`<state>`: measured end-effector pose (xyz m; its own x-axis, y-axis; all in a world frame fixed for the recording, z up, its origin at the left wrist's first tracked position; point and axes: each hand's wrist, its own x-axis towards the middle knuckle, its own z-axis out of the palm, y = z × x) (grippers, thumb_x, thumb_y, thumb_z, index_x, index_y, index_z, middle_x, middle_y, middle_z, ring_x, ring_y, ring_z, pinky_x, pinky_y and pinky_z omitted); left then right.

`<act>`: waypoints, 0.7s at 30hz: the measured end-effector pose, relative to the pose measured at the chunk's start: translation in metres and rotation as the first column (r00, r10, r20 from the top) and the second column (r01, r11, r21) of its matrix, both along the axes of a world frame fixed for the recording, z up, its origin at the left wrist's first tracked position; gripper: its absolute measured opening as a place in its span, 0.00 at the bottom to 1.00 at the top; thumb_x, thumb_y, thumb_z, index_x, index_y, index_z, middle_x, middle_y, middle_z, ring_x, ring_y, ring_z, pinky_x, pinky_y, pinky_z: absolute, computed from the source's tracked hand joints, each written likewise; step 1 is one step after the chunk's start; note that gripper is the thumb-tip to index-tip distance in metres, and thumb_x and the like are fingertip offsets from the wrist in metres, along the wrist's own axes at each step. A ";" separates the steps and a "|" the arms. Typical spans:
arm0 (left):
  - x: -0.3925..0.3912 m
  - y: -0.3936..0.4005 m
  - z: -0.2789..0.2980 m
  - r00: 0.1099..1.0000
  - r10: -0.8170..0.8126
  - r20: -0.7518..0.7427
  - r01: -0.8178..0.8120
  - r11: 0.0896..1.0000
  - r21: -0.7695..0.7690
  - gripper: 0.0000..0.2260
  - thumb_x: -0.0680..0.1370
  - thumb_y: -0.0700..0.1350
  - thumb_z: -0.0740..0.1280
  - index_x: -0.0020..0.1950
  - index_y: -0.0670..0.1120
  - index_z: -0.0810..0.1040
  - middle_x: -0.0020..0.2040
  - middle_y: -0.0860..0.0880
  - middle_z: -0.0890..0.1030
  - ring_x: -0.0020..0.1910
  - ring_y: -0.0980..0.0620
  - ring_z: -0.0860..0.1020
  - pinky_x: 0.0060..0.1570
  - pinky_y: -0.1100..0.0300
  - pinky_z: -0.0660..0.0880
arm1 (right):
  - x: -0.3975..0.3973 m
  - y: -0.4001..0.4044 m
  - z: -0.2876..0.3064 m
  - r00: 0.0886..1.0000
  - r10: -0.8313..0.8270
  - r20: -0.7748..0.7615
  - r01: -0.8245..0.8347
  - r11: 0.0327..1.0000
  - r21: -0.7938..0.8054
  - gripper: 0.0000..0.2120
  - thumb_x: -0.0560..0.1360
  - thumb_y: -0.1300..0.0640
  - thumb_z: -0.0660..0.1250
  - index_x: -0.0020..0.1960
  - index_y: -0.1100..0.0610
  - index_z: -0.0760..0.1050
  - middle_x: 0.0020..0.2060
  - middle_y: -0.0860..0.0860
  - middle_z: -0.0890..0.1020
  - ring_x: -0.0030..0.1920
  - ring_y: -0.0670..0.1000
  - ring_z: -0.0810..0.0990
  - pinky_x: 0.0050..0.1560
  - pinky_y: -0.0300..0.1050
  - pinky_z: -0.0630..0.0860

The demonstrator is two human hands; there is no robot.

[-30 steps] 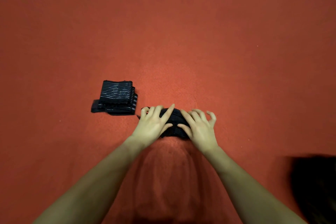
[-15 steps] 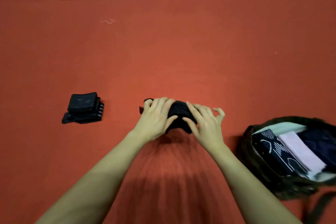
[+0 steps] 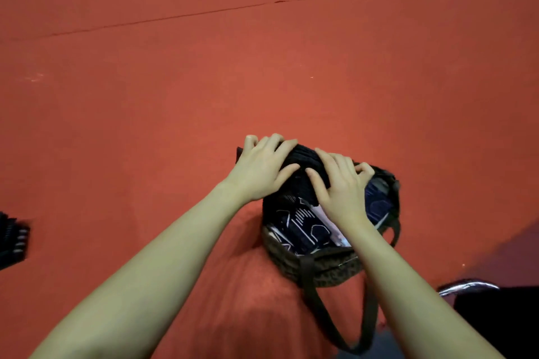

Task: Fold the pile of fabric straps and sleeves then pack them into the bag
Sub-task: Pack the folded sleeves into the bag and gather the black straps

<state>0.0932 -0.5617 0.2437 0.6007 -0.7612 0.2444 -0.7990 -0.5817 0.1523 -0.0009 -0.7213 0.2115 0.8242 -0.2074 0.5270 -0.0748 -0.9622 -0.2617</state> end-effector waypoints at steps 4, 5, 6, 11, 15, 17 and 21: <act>-0.004 -0.070 -0.009 0.988 -0.104 -0.116 0.115 0.989 0.089 0.22 0.82 0.56 0.53 0.72 0.46 0.65 0.63 0.47 0.69 0.44 0.48 0.68 0.54 0.51 0.57 | -0.019 -0.050 -0.010 0.987 -0.149 -0.057 0.153 0.987 0.055 0.18 0.78 0.46 0.56 0.56 0.56 0.78 0.44 0.49 0.81 0.45 0.53 0.78 0.48 0.47 0.55; -0.004 -0.086 -0.011 0.983 -0.124 -0.138 0.141 0.983 0.117 0.22 0.82 0.56 0.53 0.73 0.46 0.64 0.63 0.47 0.68 0.43 0.50 0.64 0.55 0.52 0.57 | -0.024 -0.061 -0.013 0.981 -0.183 -0.071 0.187 0.981 0.059 0.18 0.78 0.46 0.56 0.56 0.55 0.78 0.44 0.49 0.81 0.45 0.53 0.78 0.48 0.48 0.56; -0.003 -0.102 -0.013 0.976 -0.149 -0.158 0.172 0.975 0.142 0.21 0.82 0.56 0.53 0.72 0.47 0.64 0.62 0.48 0.67 0.42 0.50 0.63 0.55 0.52 0.57 | -0.028 -0.072 -0.018 0.973 -0.212 -0.087 0.218 0.974 0.064 0.18 0.77 0.46 0.56 0.56 0.55 0.78 0.44 0.49 0.81 0.46 0.53 0.78 0.49 0.49 0.56; 0.006 -0.167 -0.034 0.940 -0.251 -0.233 0.309 0.914 0.262 0.18 0.82 0.55 0.53 0.66 0.46 0.68 0.59 0.47 0.67 0.45 0.44 0.74 0.53 0.51 0.58 | -0.037 -0.111 -0.046 0.915 -0.351 -0.201 0.370 0.927 0.064 0.18 0.77 0.47 0.55 0.54 0.56 0.78 0.42 0.51 0.81 0.43 0.55 0.80 0.49 0.50 0.57; 0.005 -0.192 -0.063 0.936 -0.248 -0.250 0.328 0.871 0.366 0.19 0.83 0.55 0.52 0.70 0.47 0.65 0.63 0.46 0.67 0.50 0.44 0.75 0.55 0.50 0.59 | -0.036 -0.122 -0.072 0.861 -0.411 -0.298 0.434 0.901 0.010 0.19 0.75 0.47 0.55 0.53 0.58 0.79 0.46 0.54 0.82 0.44 0.59 0.79 0.50 0.53 0.59; 0.000 -0.197 -0.079 0.973 -0.155 -0.170 0.206 0.916 0.344 0.22 0.82 0.55 0.54 0.73 0.47 0.64 0.66 0.44 0.69 0.55 0.42 0.75 0.55 0.49 0.62 | -0.031 -0.124 -0.078 0.833 -0.442 -0.332 0.468 0.884 -0.002 0.20 0.75 0.48 0.54 0.57 0.56 0.79 0.56 0.55 0.80 0.53 0.61 0.78 0.53 0.55 0.59; -0.016 -0.191 -0.089 0.985 0.039 -0.166 -0.032 0.998 0.046 0.23 0.78 0.55 0.54 0.63 0.42 0.76 0.58 0.42 0.78 0.53 0.41 0.78 0.51 0.49 0.70 | -0.022 -0.133 -0.086 0.828 -0.418 -0.375 0.438 0.898 -0.035 0.21 0.77 0.50 0.52 0.63 0.52 0.77 0.66 0.55 0.75 0.65 0.59 0.73 0.61 0.57 0.57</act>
